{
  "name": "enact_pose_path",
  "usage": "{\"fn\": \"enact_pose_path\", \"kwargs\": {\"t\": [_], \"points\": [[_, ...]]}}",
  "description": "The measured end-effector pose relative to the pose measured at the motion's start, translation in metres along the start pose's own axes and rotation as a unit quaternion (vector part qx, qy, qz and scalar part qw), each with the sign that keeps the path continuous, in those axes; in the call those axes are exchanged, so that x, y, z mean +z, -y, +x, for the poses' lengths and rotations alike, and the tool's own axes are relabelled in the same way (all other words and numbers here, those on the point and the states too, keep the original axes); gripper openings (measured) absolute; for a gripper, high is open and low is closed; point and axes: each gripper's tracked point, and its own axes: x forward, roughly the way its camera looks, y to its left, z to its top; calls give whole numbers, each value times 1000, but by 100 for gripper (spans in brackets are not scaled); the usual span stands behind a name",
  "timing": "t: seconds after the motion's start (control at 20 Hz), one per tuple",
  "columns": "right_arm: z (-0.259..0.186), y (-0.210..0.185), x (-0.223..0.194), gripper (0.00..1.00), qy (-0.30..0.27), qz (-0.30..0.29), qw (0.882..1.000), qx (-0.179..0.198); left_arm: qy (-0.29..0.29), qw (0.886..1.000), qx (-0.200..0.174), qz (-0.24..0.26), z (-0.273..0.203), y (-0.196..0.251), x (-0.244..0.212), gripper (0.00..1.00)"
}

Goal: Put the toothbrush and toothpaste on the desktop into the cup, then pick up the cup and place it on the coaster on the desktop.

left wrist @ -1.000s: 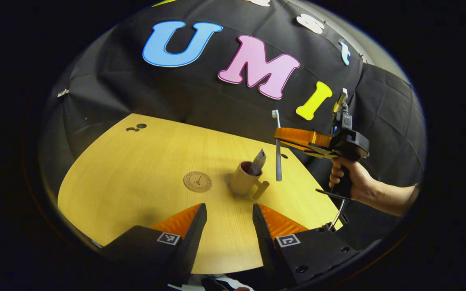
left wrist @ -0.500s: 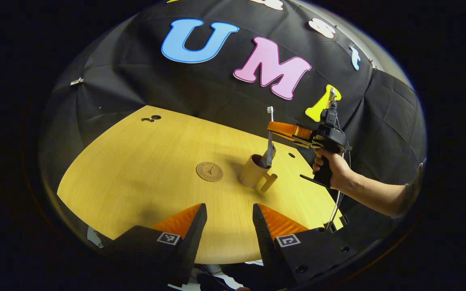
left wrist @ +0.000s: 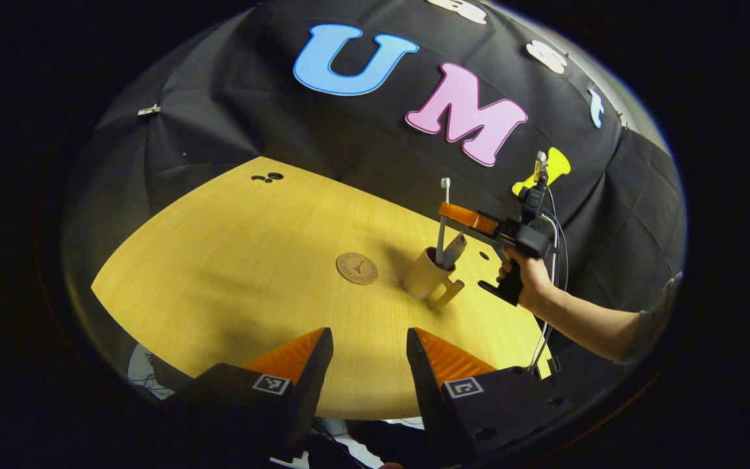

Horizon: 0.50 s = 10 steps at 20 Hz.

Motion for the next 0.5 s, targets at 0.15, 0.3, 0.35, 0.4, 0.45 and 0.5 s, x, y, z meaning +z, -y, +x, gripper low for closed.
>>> {"fn": "enact_pose_path", "kwargs": {"t": [0.15, 0.3, 0.35, 0.4, 0.45, 0.5], "points": [[4, -1, -11, 5, -14, -19, 1000, -5, -1, 1000, 2, -1, -4, -2, -1, 71], [4, 1, -12, 7, -14, -18, 1000, -14, -2, 1000, 2, -6, -3, -3, -1, 71], [2, 0, -12, 7, -14, -18, 1000, -16, -1, 1000, 2, -8, -2, -3, -1, 71], [2, -1, -12, 8, -16, -17, 1000, -17, 0, 1000, 1, -11, -3, -3, 0, 71], [1, -2, -13, 8, -18, -14, 1000, -17, 0, 1000, 0, -14, -3, -3, 0, 71], [-1, -4, -13, 9, -20, -10, 1000, -17, 0, 1000, -1, -14, -3, -2, 0, 71]]}}
